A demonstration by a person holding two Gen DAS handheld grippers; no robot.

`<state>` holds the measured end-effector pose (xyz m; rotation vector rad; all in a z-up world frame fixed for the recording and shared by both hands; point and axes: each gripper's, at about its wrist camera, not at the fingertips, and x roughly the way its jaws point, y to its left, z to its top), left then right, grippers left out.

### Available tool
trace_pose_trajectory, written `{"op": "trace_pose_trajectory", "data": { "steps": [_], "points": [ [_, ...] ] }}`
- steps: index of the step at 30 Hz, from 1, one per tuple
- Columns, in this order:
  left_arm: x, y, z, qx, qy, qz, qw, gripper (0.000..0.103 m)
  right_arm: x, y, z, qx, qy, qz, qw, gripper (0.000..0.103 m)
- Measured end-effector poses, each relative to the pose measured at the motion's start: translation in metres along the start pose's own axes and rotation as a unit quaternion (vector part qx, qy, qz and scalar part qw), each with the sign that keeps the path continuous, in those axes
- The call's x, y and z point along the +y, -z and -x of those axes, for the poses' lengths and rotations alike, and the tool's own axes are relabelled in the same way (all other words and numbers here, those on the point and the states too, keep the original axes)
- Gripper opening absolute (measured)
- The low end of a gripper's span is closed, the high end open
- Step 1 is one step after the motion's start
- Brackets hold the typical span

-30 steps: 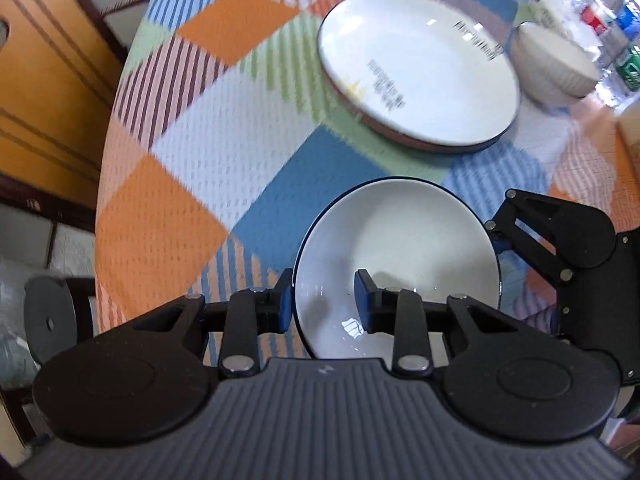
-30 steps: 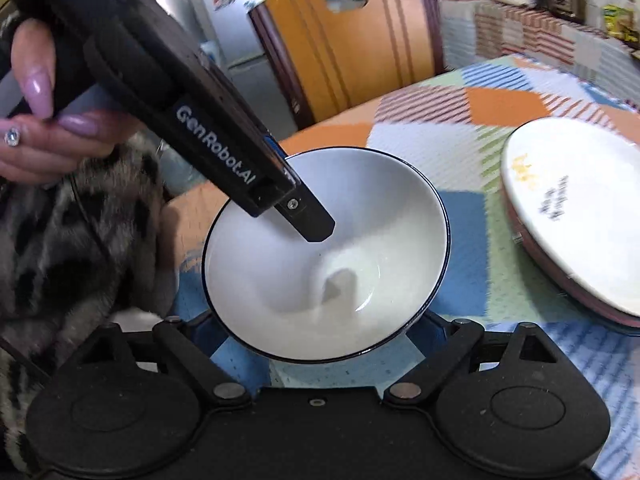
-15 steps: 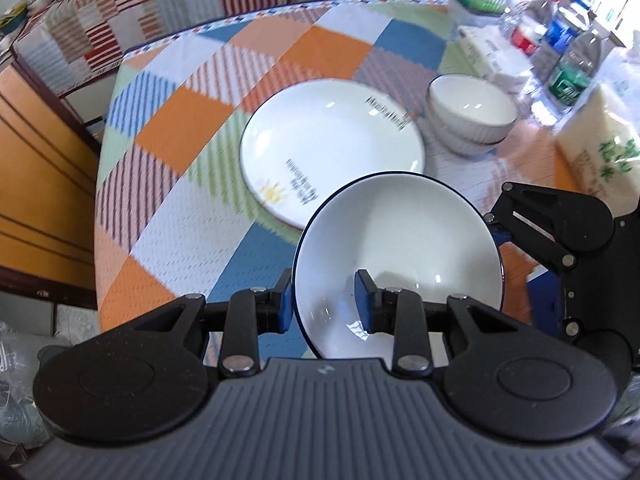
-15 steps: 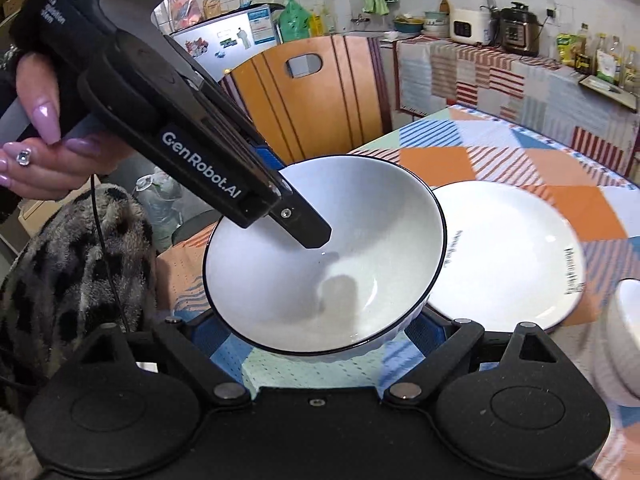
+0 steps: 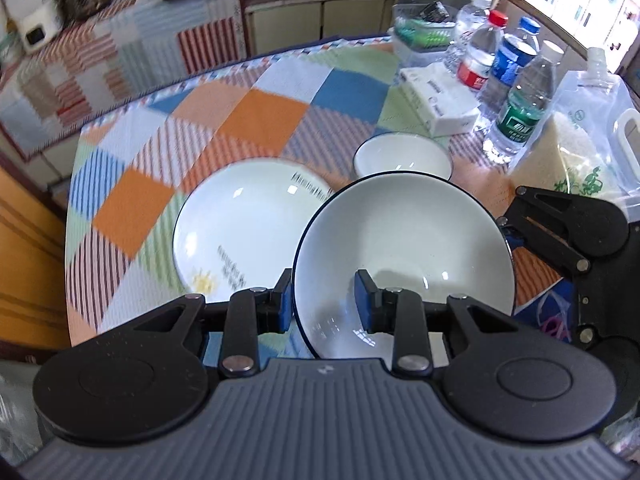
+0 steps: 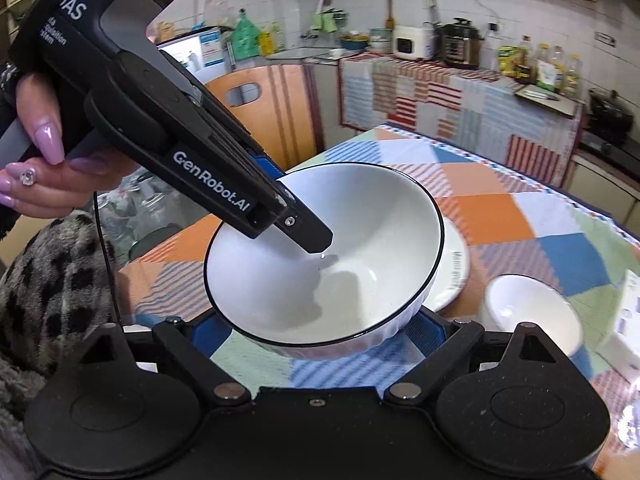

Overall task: Organize plates and bowls
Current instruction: 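Carry the third bowl with both tools and lower it onto the nested bowls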

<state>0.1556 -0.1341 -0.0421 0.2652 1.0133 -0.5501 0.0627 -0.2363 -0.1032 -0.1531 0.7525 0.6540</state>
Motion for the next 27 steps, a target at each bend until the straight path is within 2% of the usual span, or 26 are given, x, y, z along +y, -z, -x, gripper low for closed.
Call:
{"op": "trace_pose_trajectory", "data": {
  "steps": [7,12,17,27],
  "points": [
    [-0.027,-0.039,-0.017,-0.02,-0.01,0.0,0.9997,0.03,-0.031,0.002,0.017,-0.023,0.032,-0.01,0.999,0.095],
    [-0.041,-0.068,-0.049,-0.029,-0.017,0.002,0.9994,0.03,-0.061,-0.002,0.019,-0.031,0.055,-0.031,0.998,0.095],
    [-0.038,-0.087,-0.087,-0.037,-0.004,0.044,0.9983,0.03,-0.091,0.0,0.003,-0.027,0.073,-0.064,0.995,0.095],
    [-0.04,-0.107,-0.147,-0.012,-0.007,0.054,0.9984,0.03,-0.141,0.015,-0.034,-0.012,0.087,-0.131,0.988,0.095]
  ]
}}
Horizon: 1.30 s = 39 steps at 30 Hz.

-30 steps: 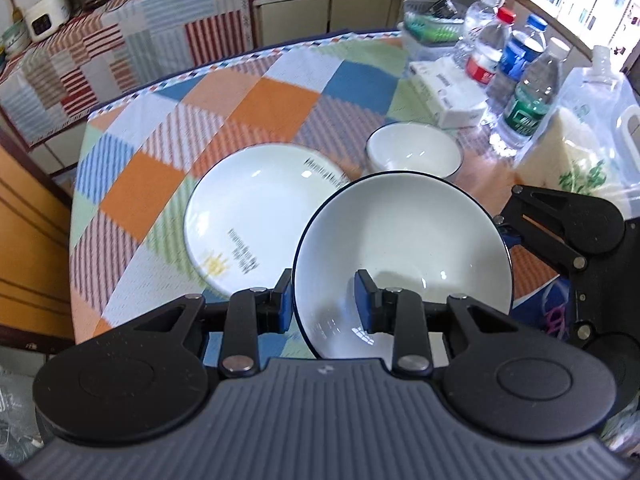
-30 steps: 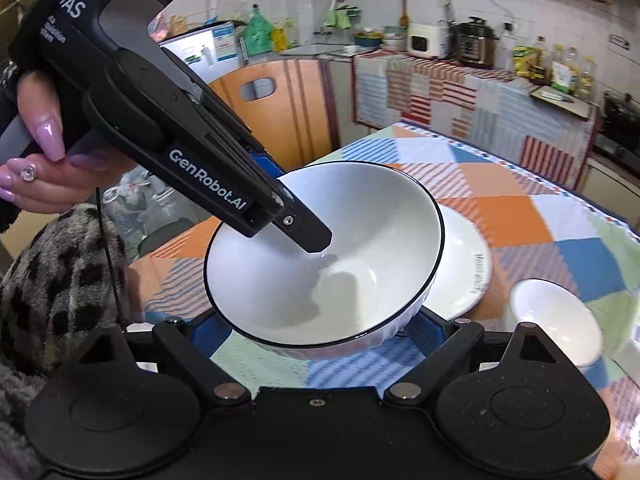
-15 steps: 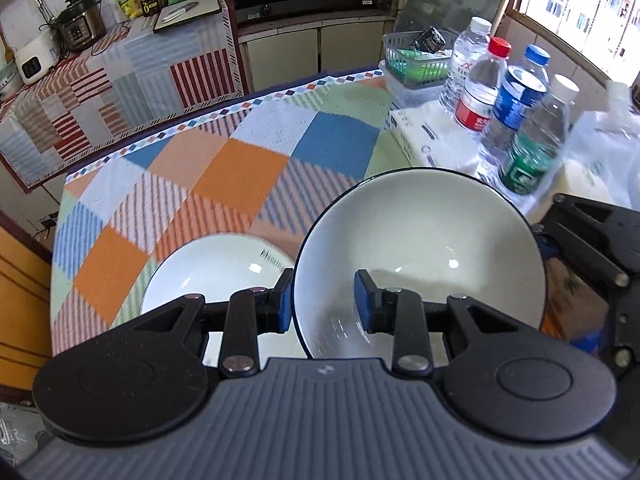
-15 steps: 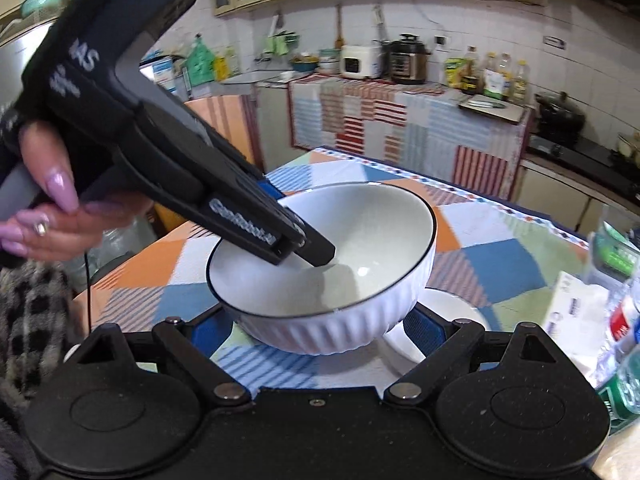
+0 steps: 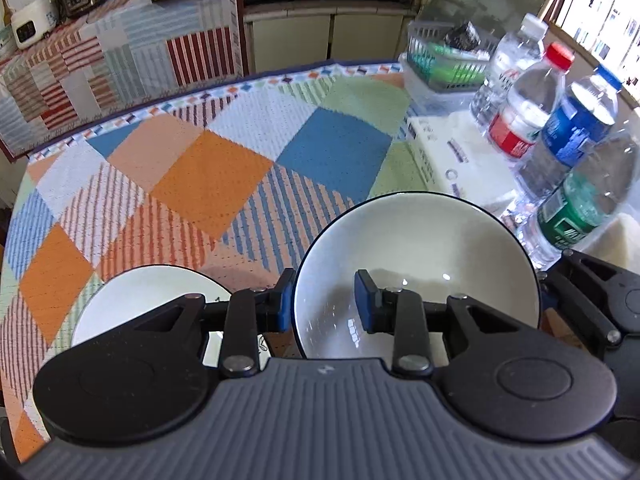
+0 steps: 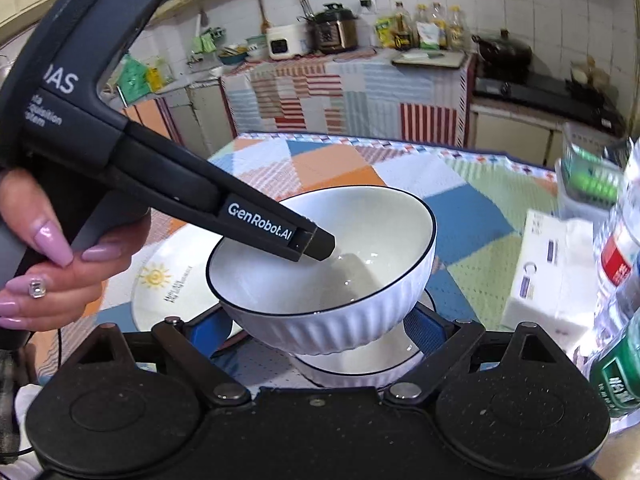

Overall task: Organize plates and bowls
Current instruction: 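Carry the third bowl with both tools and lower it onto the nested bowls, then open both tools and lift them off the bowl stack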

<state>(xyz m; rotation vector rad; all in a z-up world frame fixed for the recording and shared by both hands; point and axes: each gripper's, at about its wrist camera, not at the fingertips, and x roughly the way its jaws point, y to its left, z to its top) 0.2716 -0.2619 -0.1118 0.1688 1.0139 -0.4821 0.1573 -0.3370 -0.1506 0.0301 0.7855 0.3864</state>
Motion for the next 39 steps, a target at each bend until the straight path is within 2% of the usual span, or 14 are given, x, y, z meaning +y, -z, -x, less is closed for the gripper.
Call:
{"op": "trace_pose_trajectory", "data": {
  "steps": [7,10,12,14,18,22,26,29,36,39],
  "points": [
    [-0.007,0.004,-0.022,0.019,-0.024,-0.02,0.9993,0.03,-0.014,0.0,-0.01,0.027,0.001,-0.04,0.999,0.095],
    [-0.007,0.009,-0.025,0.024,-0.029,-0.008,0.9993,0.026,-0.023,0.002,-0.01,0.042,-0.014,-0.057,0.997,0.095],
    [-0.009,0.012,-0.028,0.029,-0.007,0.002,0.9995,0.023,-0.029,0.001,-0.008,0.034,-0.025,-0.071,0.997,0.097],
    [-0.015,0.015,-0.032,0.029,-0.01,0.005,0.9995,0.023,-0.033,0.002,-0.004,0.018,-0.032,-0.078,0.996,0.097],
    [-0.017,0.017,-0.029,0.026,-0.015,0.012,0.9995,0.022,-0.027,0.005,-0.003,0.015,-0.026,-0.064,0.997,0.097],
    [-0.014,0.018,-0.012,0.012,-0.022,0.005,0.9997,0.022,-0.02,0.006,0.002,0.017,-0.011,-0.043,0.999,0.097],
    [-0.007,0.023,0.017,-0.009,-0.012,0.01,0.9998,0.023,-0.009,0.007,0.024,0.004,0.02,-0.01,1.0,0.097],
    [-0.005,0.03,0.041,-0.024,-0.007,0.008,0.9997,0.023,0.003,0.011,0.047,-0.011,0.026,0.009,1.0,0.097],
    [-0.006,0.047,0.087,-0.032,0.017,-0.003,0.9993,0.026,0.035,0.024,0.094,-0.025,0.048,0.06,0.997,0.097],
    [-0.011,0.054,0.098,-0.03,0.014,-0.02,0.9992,0.027,0.047,0.029,0.11,-0.032,0.052,0.071,0.996,0.097]
  ]
}}
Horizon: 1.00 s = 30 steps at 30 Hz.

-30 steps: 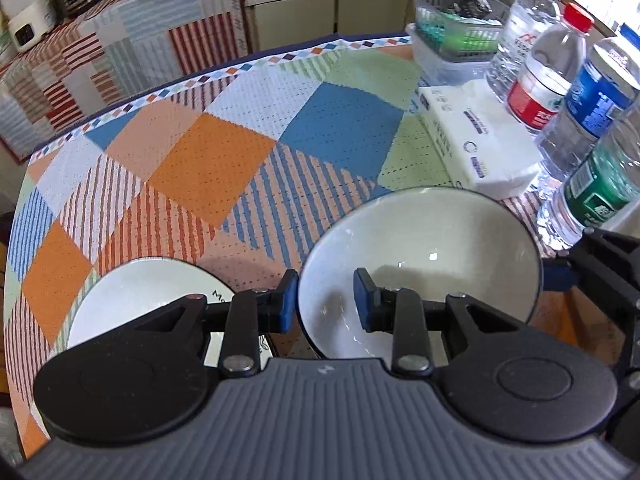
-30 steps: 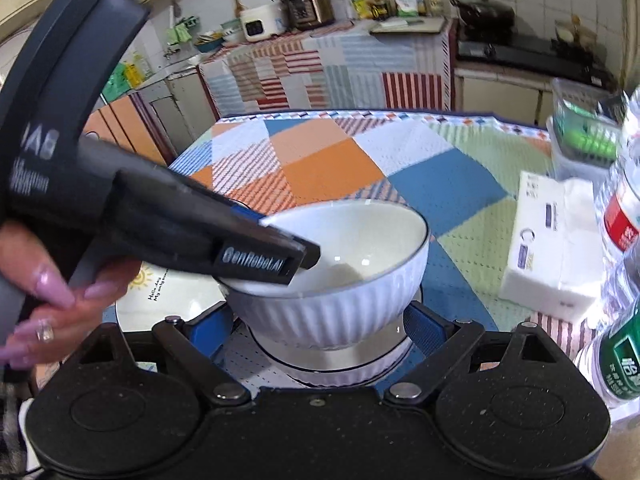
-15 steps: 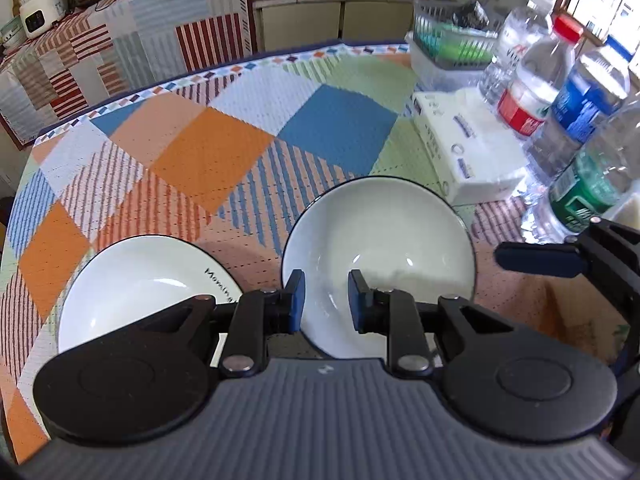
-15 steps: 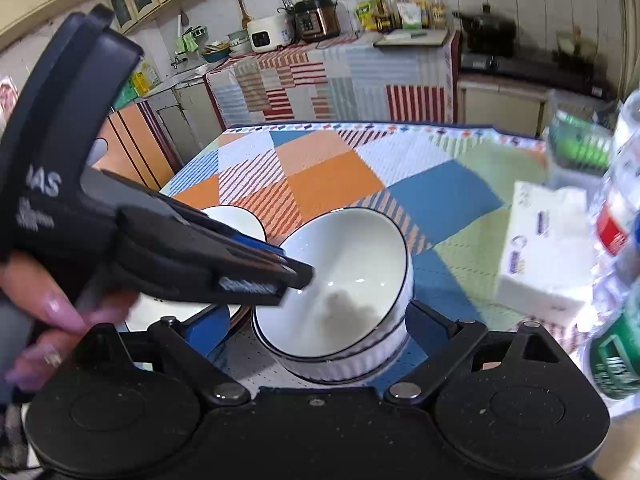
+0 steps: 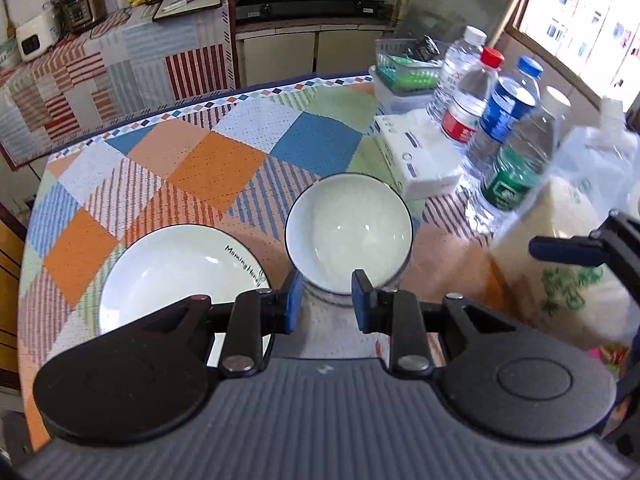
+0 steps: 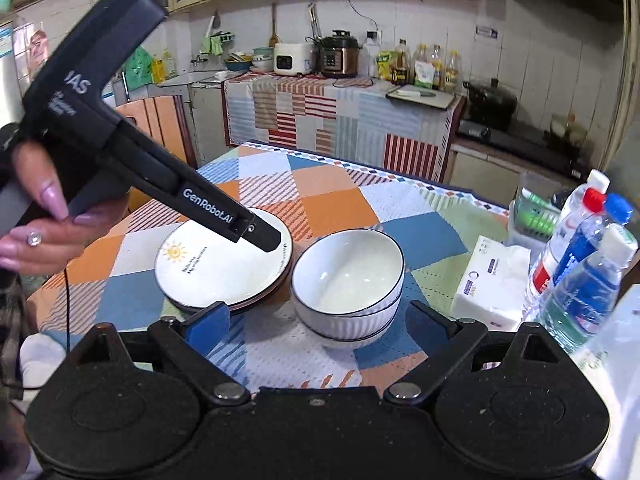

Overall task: Organize plates and bowls
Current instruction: 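Open both tools and lift them off the bowl stack, then close both tools on the rim of the three-bowl stack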

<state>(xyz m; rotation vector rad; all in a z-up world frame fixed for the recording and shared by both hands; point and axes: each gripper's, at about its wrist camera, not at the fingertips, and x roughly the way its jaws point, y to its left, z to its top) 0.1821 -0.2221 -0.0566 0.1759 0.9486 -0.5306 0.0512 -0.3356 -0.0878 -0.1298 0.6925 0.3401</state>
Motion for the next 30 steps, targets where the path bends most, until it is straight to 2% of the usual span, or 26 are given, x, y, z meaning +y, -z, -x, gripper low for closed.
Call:
{"op": "trace_pose_trajectory", "data": {
  "steps": [6,12,14,18,21,26,30],
  "points": [
    [-0.005,0.016,0.008,0.007,0.005,-0.01,0.9999,0.033,0.016,0.008,0.018,-0.006,-0.002,0.009,1.0,0.097],
    [-0.008,0.033,0.002,0.009,0.007,-0.009,0.9999,0.041,0.021,0.02,0.014,0.005,-0.004,0.008,1.0,0.097],
    [-0.007,0.038,-0.005,0.012,0.013,-0.005,0.9998,0.042,0.018,0.024,0.008,0.006,-0.004,0.001,1.0,0.097],
    [-0.003,0.045,-0.02,0.008,0.021,0.01,0.9997,0.054,0.015,0.035,-0.008,-0.007,-0.005,0.006,1.0,0.097],
    [-0.002,0.048,-0.029,0.0,0.003,0.018,0.9998,0.063,0.014,0.045,-0.025,-0.008,-0.006,0.012,1.0,0.097],
    [0.004,0.05,-0.046,0.007,0.004,0.034,0.9994,0.069,0.006,0.055,-0.054,0.001,-0.012,-0.018,1.0,0.097],
    [0.01,0.049,-0.059,0.0,0.007,0.058,0.9983,0.074,0.005,0.063,-0.074,0.001,0.002,-0.006,1.0,0.097]
  ]
}}
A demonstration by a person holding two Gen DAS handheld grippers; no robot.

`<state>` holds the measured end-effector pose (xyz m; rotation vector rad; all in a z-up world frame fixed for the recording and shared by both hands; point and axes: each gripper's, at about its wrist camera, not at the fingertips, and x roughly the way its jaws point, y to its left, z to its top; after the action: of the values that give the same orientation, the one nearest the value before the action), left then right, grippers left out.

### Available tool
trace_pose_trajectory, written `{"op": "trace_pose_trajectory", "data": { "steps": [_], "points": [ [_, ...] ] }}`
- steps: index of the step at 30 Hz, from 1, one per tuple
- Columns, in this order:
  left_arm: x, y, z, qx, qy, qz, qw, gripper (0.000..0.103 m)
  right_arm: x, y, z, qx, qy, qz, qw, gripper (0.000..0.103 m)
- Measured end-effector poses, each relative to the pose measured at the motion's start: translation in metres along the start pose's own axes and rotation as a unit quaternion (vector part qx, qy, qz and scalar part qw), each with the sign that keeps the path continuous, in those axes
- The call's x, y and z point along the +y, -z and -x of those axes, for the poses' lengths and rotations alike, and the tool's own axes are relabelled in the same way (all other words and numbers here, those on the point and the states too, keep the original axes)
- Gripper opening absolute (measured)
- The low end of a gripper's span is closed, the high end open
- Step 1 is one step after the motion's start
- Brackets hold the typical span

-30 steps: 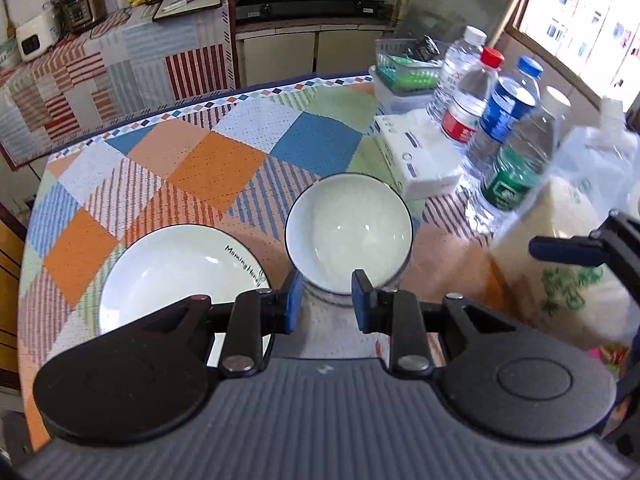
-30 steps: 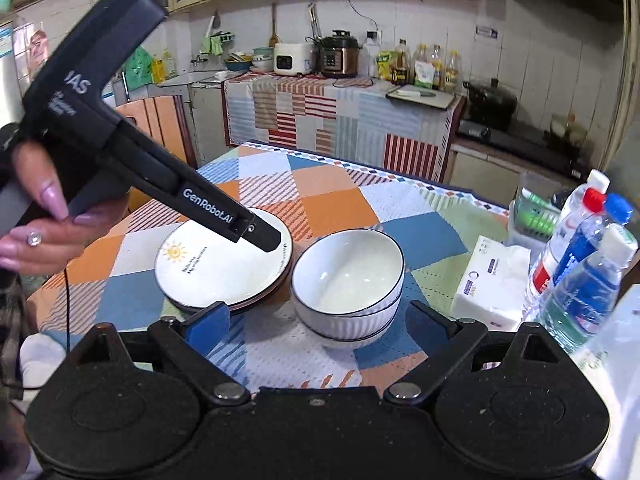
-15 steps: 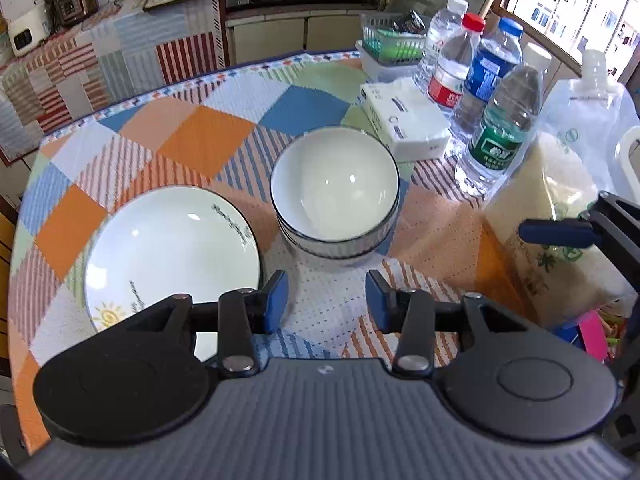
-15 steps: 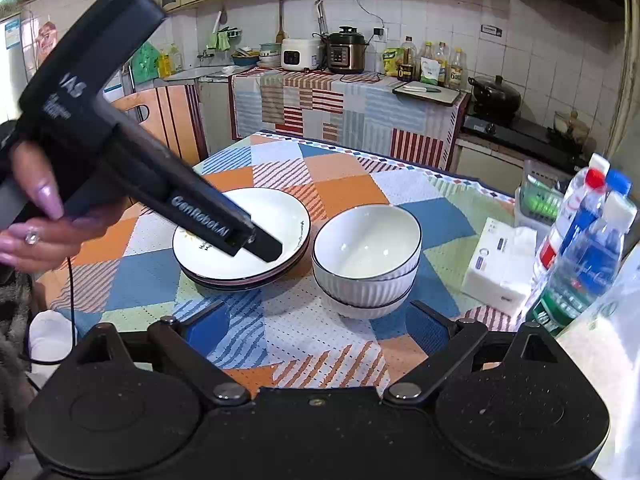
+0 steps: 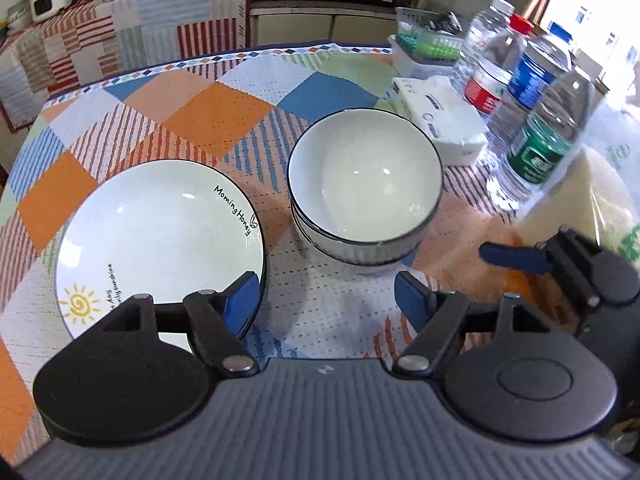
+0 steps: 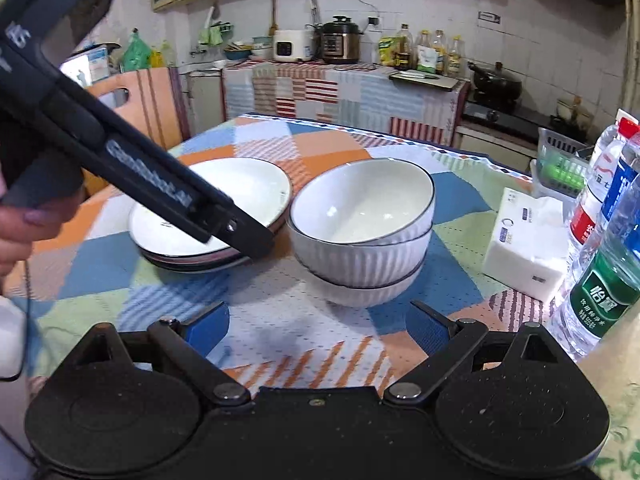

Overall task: Organize plates and bowls
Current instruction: 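Close both tools on the rim of the three-bowl stack, then carry the bowl stack with both tools and lower it onto the plate stack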

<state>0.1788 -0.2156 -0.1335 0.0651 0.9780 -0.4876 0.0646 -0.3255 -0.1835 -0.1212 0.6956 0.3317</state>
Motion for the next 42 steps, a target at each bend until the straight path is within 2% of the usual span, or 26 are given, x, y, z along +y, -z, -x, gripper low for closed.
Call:
{"op": "trace_pose_trajectory", "data": {
  "steps": [4,8,9,12,15,19,23,26,28,34,42],
  "points": [
    [0.01,-0.002,-0.009,-0.019,0.014,0.047,0.9986,0.074,-0.009,0.002,-0.024,0.018,0.014,-0.019,1.0,0.097],
    [0.022,-0.008,-0.024,-0.01,0.038,0.091,0.9951,0.074,-0.017,-0.004,-0.045,0.043,0.013,-0.039,0.998,0.097],
    [0.027,-0.009,-0.029,0.001,0.051,0.115,0.9921,0.073,-0.019,-0.004,-0.052,0.048,0.01,-0.045,0.998,0.097],
    [0.041,-0.01,-0.045,0.027,0.081,0.203,0.9755,0.072,-0.021,0.0,-0.071,0.049,0.026,-0.048,0.997,0.097],
    [0.045,-0.013,-0.058,0.043,0.086,0.231,0.9682,0.068,-0.025,0.003,-0.083,0.03,0.038,-0.044,0.998,0.097],
    [0.041,-0.014,-0.07,0.047,0.073,0.231,0.9692,0.059,-0.031,0.003,-0.086,-0.007,0.012,-0.055,0.998,0.098],
    [0.041,-0.014,-0.082,0.048,0.073,0.248,0.9647,0.047,-0.032,0.005,-0.089,-0.016,0.003,-0.057,0.998,0.1],
    [0.041,-0.012,-0.091,0.04,0.068,0.25,0.9649,0.042,-0.035,0.008,-0.093,-0.019,-0.008,-0.059,0.998,0.1],
    [0.038,-0.012,-0.094,0.026,0.067,0.235,0.9693,0.041,-0.036,0.005,-0.097,-0.016,-0.014,-0.062,0.998,0.1],
    [0.039,-0.012,-0.095,0.021,0.07,0.229,0.9708,0.041,-0.04,-0.004,-0.112,0.005,-0.031,-0.06,0.998,0.1],
    [0.019,-0.016,-0.085,0.026,0.047,0.161,0.9855,0.042,-0.034,0.0,-0.106,0.002,-0.02,-0.069,0.997,0.099]
  ]
}}
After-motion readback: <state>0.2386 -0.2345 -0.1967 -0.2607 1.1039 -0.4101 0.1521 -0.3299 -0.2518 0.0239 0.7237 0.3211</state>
